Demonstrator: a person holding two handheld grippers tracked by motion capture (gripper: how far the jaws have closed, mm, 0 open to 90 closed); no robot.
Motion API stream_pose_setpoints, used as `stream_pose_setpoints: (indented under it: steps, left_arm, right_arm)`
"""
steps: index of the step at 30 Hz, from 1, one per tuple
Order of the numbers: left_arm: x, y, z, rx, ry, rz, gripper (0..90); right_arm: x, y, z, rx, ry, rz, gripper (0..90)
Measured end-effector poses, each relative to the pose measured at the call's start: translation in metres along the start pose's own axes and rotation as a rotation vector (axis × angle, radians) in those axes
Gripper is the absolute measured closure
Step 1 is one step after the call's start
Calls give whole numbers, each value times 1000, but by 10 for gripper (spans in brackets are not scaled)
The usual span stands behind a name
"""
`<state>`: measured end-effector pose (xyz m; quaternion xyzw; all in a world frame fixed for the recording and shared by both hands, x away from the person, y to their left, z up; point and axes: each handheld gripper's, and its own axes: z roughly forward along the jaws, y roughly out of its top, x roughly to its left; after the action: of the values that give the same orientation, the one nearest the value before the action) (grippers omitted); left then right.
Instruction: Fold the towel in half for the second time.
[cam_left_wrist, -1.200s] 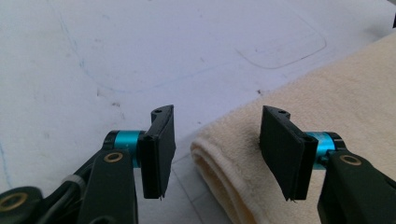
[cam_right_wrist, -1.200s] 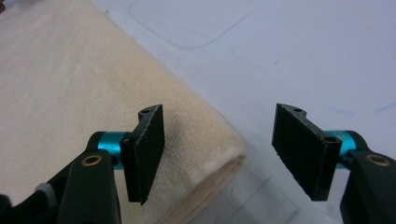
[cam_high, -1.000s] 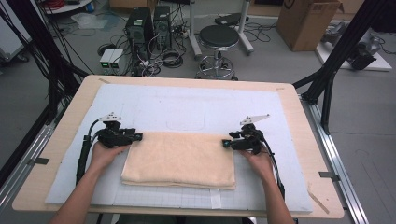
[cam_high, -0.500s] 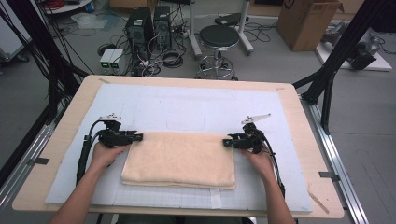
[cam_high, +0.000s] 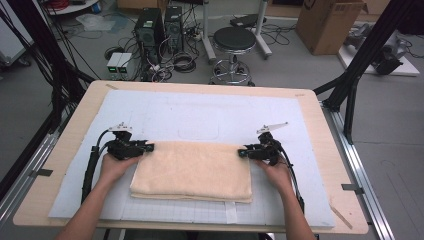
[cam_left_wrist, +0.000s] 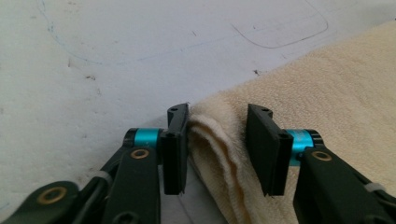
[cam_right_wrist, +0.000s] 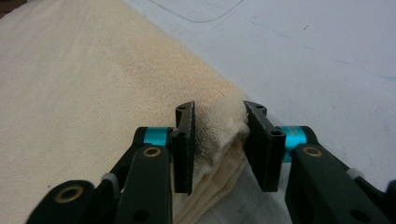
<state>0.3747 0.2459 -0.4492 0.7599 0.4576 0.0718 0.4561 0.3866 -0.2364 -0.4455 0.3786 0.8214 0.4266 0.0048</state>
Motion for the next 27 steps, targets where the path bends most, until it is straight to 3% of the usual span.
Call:
stream_pose_setpoints:
  steps: [4, 10, 15, 21, 24, 27]
  left_arm:
    - [-3, 1, -1, -6, 7, 24, 745]
    - [-5, 5, -8, -63, 14, 35, 776]
    - [-5, 12, -11, -109, 26, 24, 782]
    - [-3, 21, -11, -136, 50, 11, 782]
    - [0, 26, -10, -156, 59, -20, 783]
    - [2, 35, -8, -162, 72, -13, 782]
  right_arm:
    - [5, 2, -2, 5, -15, -49, 751]
    - [6, 5, -11, -14, 3, -49, 771]
    - [8, 17, -19, -23, 4, -63, 779]
    - [9, 33, -20, -27, -43, -85, 780]
    - [7, 43, -21, -35, -61, -86, 780]
    - [4, 52, -20, -54, -75, -81, 781]
